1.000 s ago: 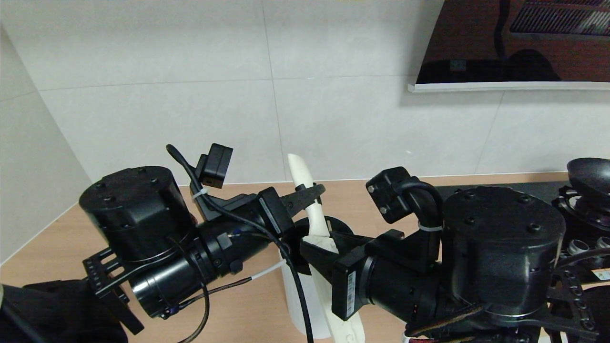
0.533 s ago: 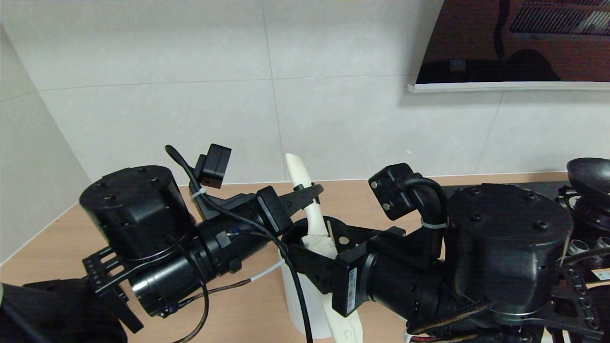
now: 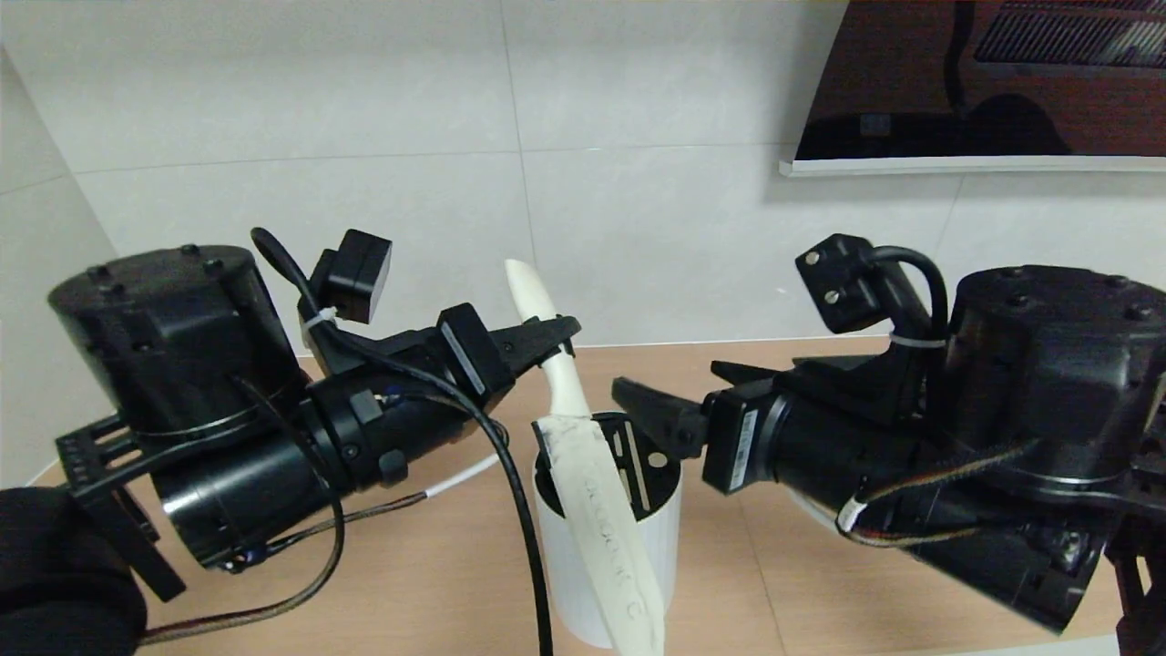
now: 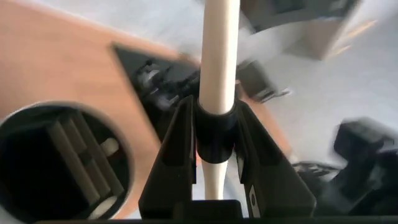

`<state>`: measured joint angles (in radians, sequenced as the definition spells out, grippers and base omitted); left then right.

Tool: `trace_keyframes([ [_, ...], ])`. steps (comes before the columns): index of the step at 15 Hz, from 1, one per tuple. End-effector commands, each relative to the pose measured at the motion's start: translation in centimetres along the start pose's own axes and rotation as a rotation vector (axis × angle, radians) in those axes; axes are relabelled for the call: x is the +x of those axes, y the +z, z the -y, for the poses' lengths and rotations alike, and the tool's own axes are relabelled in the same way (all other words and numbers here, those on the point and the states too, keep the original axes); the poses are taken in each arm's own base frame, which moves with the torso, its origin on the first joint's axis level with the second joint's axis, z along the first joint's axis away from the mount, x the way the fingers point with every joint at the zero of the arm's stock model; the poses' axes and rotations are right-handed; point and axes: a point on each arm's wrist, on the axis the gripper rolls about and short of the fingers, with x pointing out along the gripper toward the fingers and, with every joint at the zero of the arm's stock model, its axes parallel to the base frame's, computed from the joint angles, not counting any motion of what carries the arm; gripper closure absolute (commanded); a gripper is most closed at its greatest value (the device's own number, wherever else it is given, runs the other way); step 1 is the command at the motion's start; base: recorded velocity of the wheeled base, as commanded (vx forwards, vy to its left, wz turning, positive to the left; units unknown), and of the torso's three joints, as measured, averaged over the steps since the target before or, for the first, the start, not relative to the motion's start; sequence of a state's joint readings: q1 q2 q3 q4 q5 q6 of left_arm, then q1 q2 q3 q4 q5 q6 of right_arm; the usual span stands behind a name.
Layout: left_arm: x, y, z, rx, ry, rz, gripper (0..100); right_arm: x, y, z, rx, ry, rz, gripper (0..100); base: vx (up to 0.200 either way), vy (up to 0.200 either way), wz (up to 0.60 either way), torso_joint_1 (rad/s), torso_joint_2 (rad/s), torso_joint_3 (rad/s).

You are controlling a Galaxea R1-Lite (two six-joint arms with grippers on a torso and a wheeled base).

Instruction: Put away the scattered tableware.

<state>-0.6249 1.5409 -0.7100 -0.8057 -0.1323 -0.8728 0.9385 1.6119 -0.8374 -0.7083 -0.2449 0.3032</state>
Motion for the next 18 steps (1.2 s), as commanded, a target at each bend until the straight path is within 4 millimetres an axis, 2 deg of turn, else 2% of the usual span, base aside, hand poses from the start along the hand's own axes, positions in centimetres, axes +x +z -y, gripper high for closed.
trace_keyframes([
  [1,-1.5,3.1,3.2,0.045,-0.004,0.139,100,-0.2,1.6,1.6,-0.002,-0.051,0.054,0,0.0,0.0,0.0,0.0,0.0,0.0],
  [3,-1.5,3.9,3.9,0.121,0.077,0.219,100,0.1,1.9,2.5,-0.01,-0.086,0.062,0,0.0,0.0,0.0,0.0,0.0,0.0],
  [4,-1.3,4.3,4.3,0.212,0.18,0.26,100,0.3,2.0,2.9,-0.01,-0.099,0.066,0,0.0,0.0,0.0,0.0,0.0,0.0],
  [8,0.5,4.8,4.8,0.381,0.376,0.369,100,0.4,1.9,3.1,-0.012,-0.105,0.061,0,0.0,0.0,0.0,0.0,0.0,0.0],
  [11,1.4,3.0,4.6,0.519,0.603,0.429,100,0.5,1.8,3.5,-0.012,-0.118,0.06,0,0.0,0.0,0.0,0.0,0.0,0.0],
  [12,1.4,2.6,5.0,0.542,0.628,0.45,100,0.6,1.7,3.5,-0.013,-0.119,0.056,0,0.0,0.0,0.0,0.0,0.0,0.0],
  [15,1.5,0.9,4.7,0.62,0.609,0.443,100,0.7,1.5,3.5,-0.016,-0.122,0.047,0,0.0,0.0,0.0,0.0,0.0,0.0],
  [18,3.3,-0.2,3.7,0.702,0.597,0.543,100,0.6,1.5,3.6,-0.018,-0.122,0.047,0,0.0,0.0,0.0,0.0,0.0,0.0],
])
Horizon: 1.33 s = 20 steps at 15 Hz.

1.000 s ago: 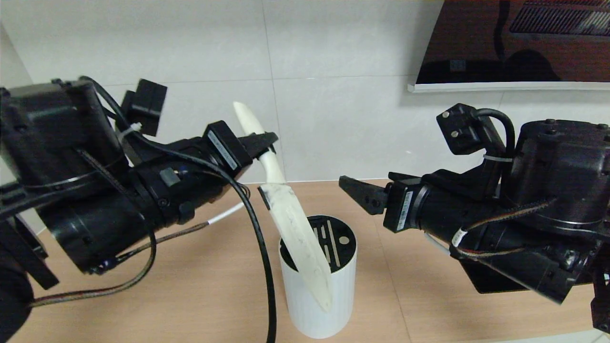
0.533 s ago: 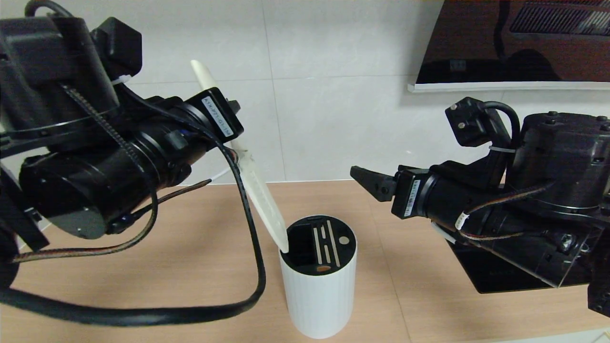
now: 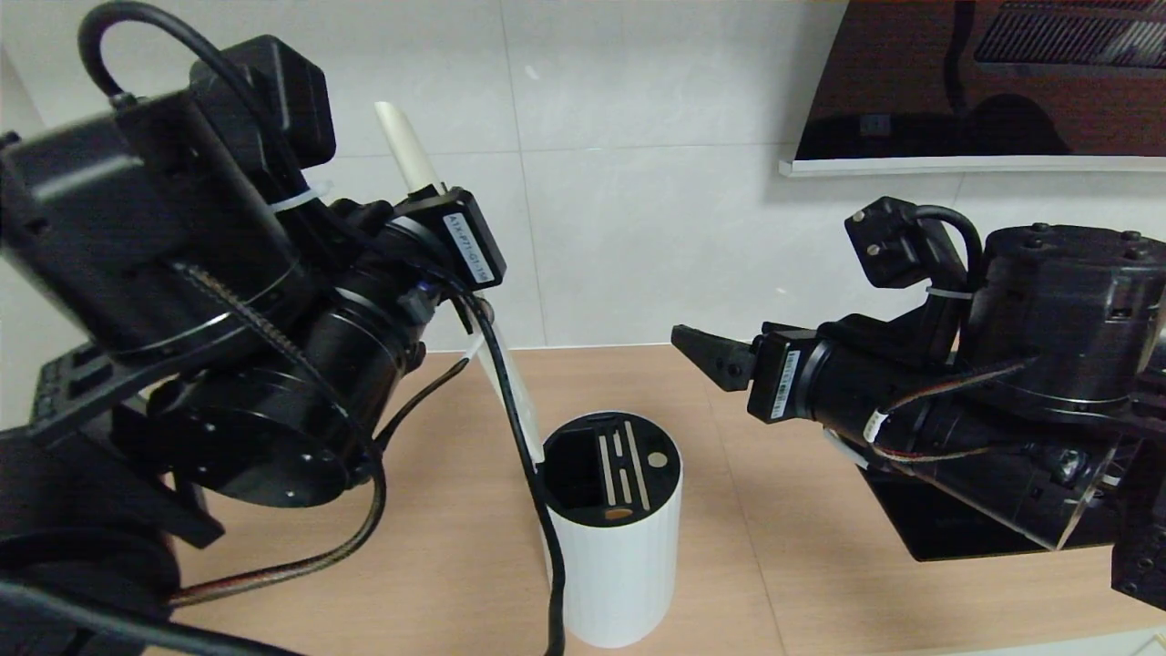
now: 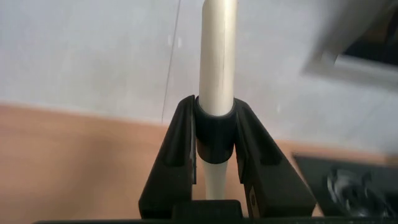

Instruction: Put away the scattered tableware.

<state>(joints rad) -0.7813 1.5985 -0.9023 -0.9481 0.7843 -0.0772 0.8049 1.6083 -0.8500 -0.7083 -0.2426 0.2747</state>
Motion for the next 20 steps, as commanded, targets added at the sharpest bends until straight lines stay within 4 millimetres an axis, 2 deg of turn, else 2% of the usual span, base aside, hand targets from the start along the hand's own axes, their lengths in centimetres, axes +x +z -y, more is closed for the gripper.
trace_keyframes([
  [1,0.8,-3.3,0.9,0.073,0.0,0.006,100,0.1,-0.2,0.0,-0.001,-0.001,-0.005,0,0.0,0.0,0.0,0.0,0.0,0.0],
  [5,0.9,-4.2,2.1,0.044,-0.03,0.08,100,0.2,-0.3,0.0,-0.002,-0.002,-0.009,0,0.0,0.0,0.0,0.0,0.0,0.0],
  [15,1.5,-6.3,2.6,0.055,-0.029,0.05,100,0.1,-0.2,0.0,-0.002,-0.003,-0.006,0,0.0,0.0,0.0,0.0,0.0,0.0],
  [20,1.5,-8.9,2.6,0.109,-0.026,-0.009,100,0.0,-0.2,0.0,-0.001,-0.002,-0.005,0,0.0,0.0,0.0,0.0,0.0,0.0],
])
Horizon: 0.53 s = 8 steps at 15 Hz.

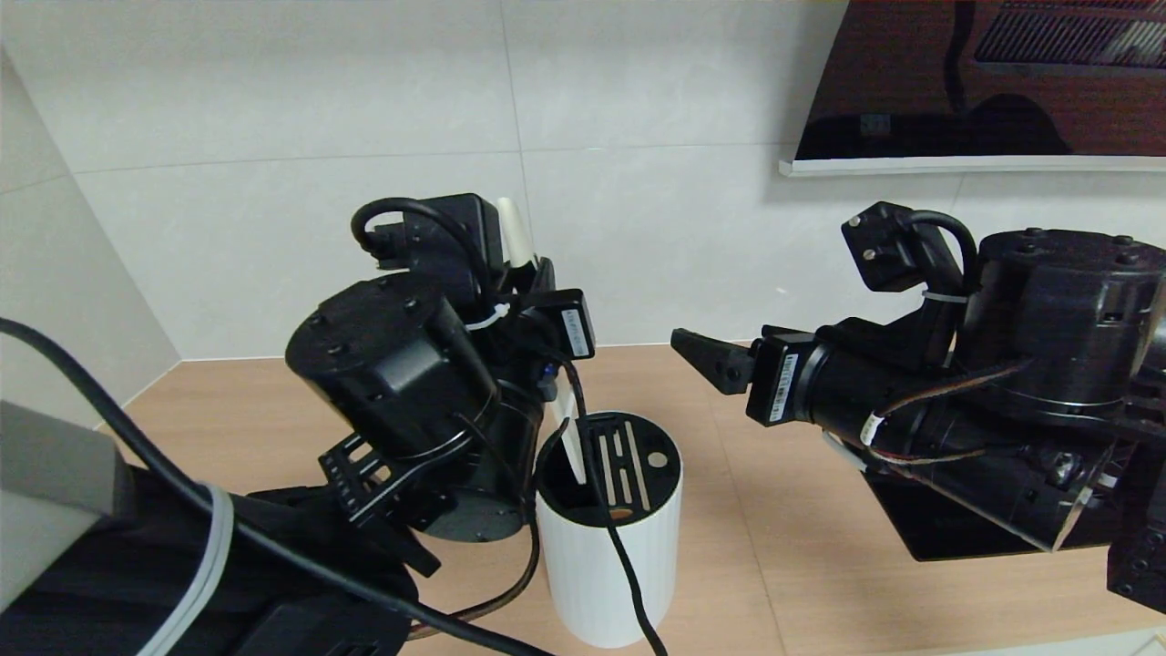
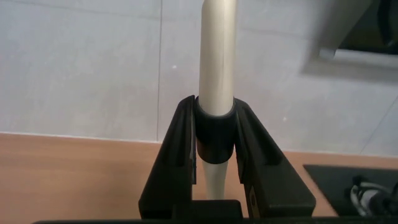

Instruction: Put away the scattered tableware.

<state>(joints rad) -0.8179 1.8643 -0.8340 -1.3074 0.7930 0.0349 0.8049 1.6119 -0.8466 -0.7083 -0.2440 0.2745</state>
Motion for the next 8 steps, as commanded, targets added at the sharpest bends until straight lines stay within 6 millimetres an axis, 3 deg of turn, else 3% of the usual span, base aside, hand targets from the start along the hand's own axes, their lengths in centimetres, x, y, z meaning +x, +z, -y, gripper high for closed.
trace_keyframes([
  [1,0.0,-1.1,0.2,0.011,-0.003,-0.024,100,-0.1,0.1,0.0,0.001,0.001,0.003,0,0.0,0.0,0.0,0.0,0.0,0.0],
  [8,-1.2,-2.9,1.1,0.034,-0.045,-0.075,100,-0.1,0.1,0.0,0.001,0.001,0.003,0,0.0,0.0,0.0,0.0,0.0,0.0],
])
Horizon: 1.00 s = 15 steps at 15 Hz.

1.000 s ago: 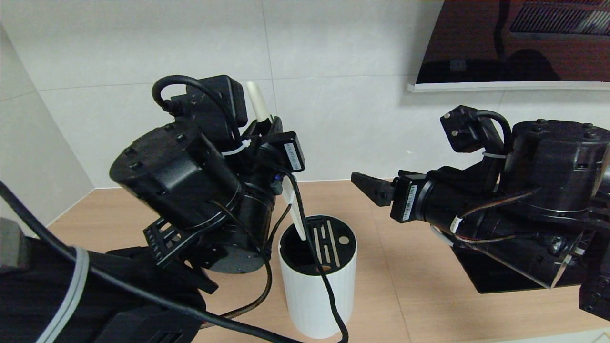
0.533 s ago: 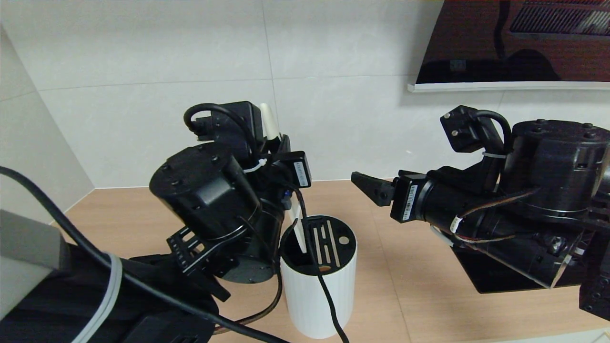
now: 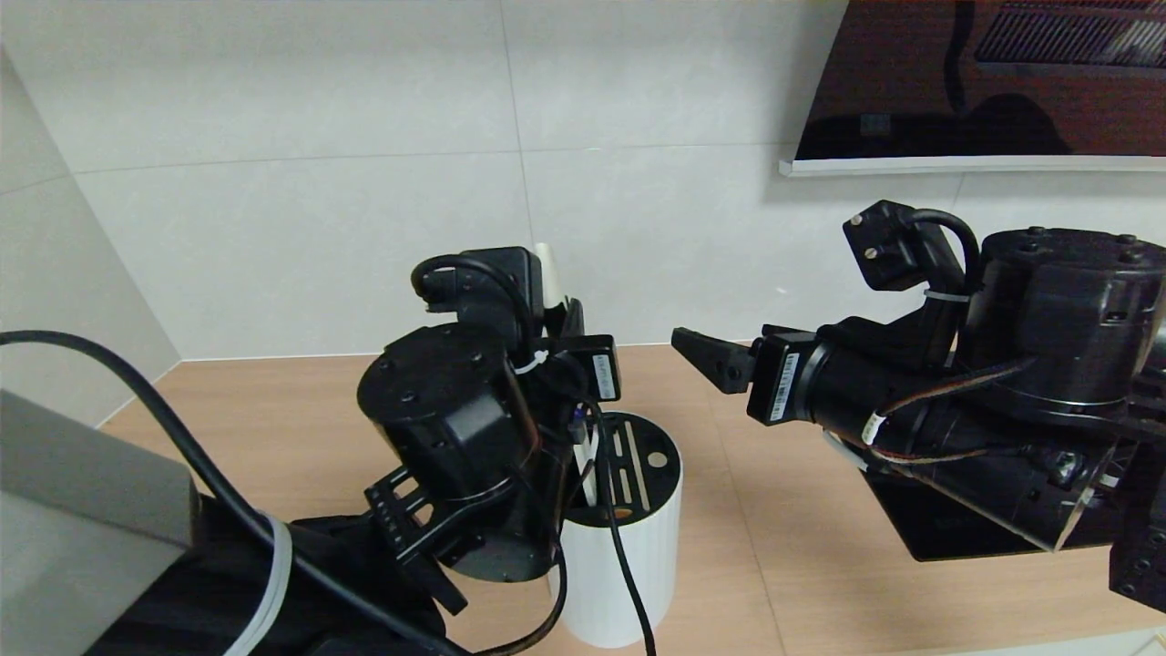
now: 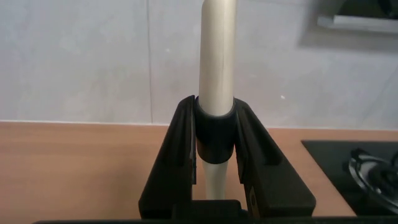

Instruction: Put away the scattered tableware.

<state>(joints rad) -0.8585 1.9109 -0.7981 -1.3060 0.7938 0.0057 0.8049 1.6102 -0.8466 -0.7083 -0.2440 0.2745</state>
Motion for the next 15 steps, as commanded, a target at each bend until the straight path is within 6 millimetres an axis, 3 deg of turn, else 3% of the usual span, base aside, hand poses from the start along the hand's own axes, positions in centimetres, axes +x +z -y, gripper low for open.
trace_keyframes([
  [1,-0.6,-1.3,0.4,0.029,-0.018,-0.032,100,0.0,0.0,0.0,0.0,0.001,0.001,0,0.0,0.0,0.0,0.0,0.0,0.0],
  [15,-0.7,-5.7,0.5,0.082,-0.016,-0.132,100,0.0,0.0,0.0,0.0,0.0,-0.001,0,0.0,0.0,0.0,0.0,0.0,0.0],
])
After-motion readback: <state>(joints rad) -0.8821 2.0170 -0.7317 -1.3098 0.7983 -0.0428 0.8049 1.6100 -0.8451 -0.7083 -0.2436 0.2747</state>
